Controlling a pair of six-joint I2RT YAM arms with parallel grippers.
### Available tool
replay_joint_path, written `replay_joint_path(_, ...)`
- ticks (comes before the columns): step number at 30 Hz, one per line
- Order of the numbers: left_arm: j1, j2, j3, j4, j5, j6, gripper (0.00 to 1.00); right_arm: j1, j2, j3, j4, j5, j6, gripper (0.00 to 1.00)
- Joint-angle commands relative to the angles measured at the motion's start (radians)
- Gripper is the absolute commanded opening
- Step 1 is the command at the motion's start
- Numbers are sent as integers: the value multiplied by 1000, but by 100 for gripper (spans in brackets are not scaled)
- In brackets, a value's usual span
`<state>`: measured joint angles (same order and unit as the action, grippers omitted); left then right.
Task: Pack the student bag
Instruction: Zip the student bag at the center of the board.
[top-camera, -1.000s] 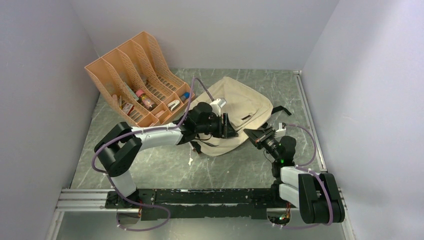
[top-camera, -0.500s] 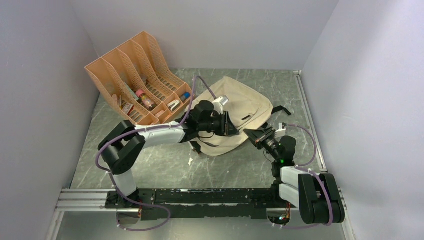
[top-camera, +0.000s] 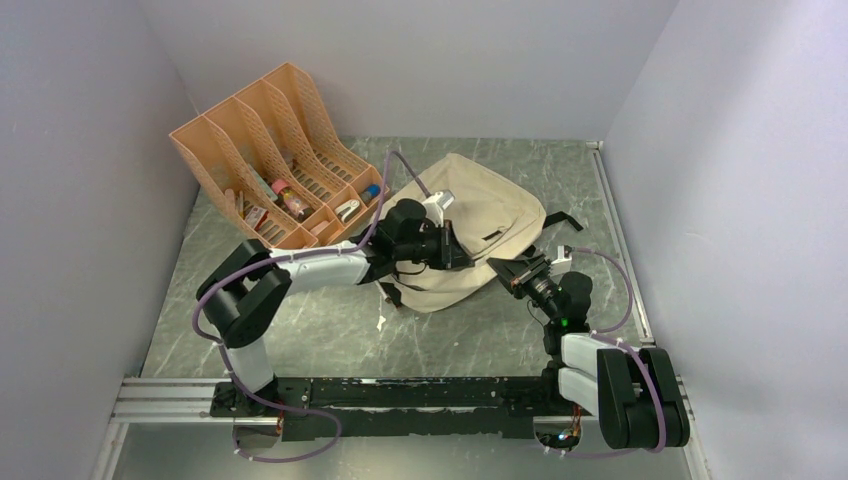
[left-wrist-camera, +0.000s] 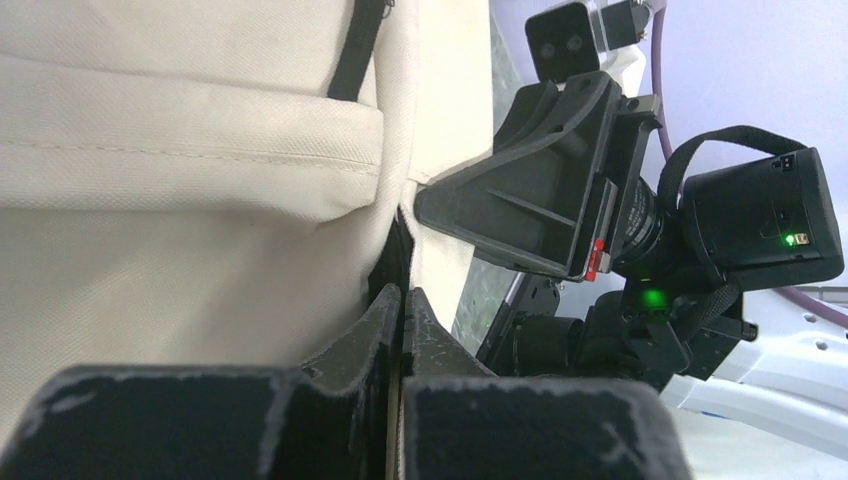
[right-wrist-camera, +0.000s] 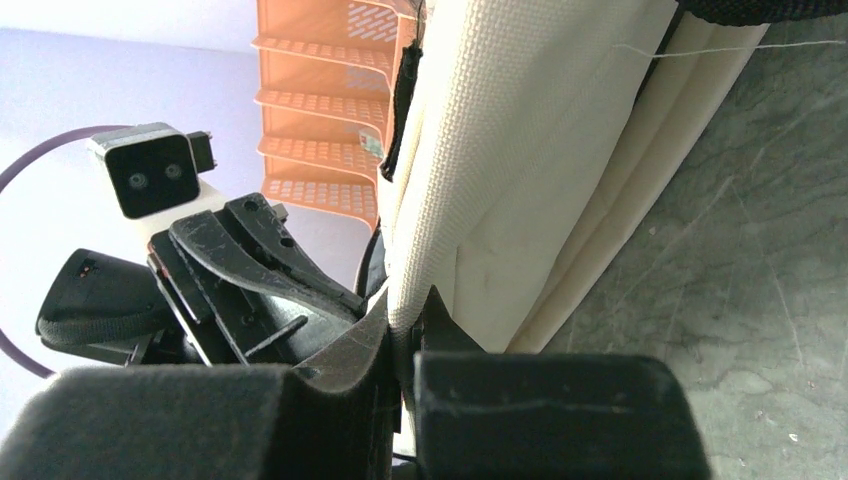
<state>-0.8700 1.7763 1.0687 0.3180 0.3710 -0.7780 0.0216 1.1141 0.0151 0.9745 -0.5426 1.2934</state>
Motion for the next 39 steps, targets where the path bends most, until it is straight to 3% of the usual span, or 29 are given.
replay_joint_path(1,31,-9,-4,37,13,3,5,-1,-21,23,47,-26,-9,0)
replay_joint_path(3,39,-13,-1,23,11,14,6,-2,-22,25,46,-26,-11,0)
replay_joint_path(9,48,5,16,8,30,19,36,-2,-21,25,46,-26,-11,0)
replay_joint_path(14,48,11,24,12,34,15,44,-2,-19,29,43,-28,-14,0)
replay_joint_path(25,48,35,37,26,55,8,43,-2,-11,39,35,-30,-21,0)
replay_joint_path(39,50,59,74,43,72,-6,23,-2,-7,41,25,-28,-31,0)
